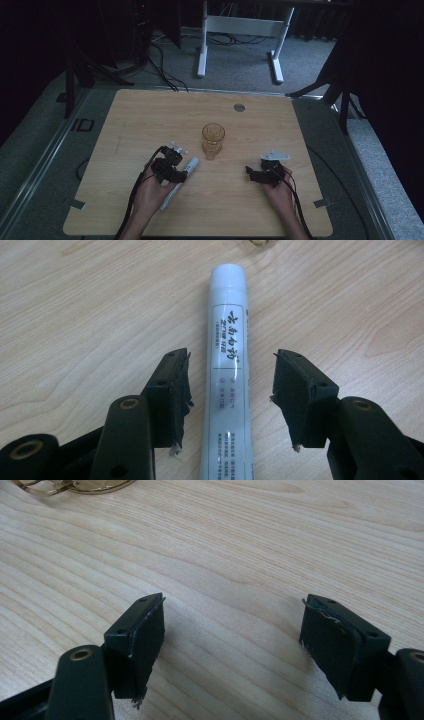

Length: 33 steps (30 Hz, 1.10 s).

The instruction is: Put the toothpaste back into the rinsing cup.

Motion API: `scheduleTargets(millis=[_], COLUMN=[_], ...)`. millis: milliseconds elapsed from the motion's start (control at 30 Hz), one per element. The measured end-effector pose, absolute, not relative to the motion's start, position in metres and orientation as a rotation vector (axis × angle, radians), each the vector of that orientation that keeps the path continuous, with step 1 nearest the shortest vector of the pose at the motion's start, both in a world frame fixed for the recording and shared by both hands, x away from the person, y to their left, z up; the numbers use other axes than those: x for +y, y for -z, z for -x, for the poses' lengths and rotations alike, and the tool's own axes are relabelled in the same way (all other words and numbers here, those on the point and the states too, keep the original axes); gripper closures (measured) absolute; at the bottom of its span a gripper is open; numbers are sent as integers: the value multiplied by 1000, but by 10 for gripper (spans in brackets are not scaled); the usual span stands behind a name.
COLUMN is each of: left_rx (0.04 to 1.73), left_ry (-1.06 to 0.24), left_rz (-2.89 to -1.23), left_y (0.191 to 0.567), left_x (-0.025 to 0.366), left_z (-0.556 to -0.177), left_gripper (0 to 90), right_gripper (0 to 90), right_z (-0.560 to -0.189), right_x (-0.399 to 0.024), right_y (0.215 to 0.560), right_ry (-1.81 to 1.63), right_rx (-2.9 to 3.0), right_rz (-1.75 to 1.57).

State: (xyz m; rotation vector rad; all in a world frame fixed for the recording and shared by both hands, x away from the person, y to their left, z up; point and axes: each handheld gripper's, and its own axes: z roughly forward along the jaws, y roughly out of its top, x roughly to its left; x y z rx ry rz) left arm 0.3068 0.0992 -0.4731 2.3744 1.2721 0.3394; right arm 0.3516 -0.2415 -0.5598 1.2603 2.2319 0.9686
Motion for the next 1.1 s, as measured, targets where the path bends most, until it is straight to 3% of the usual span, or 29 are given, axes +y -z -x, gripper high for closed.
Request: scheduleTargets(millis=[1100], left_rx=[1290], left_ry=[-293], left_rz=[-2459], left_y=[486], left_x=[94], left_z=[-313], left_gripper=[486], right_gripper=[254], right_z=[-352], right_x=[-242], right_y=[560], right_ry=[-969], right_rx=[2232], right_rz=[-1260])
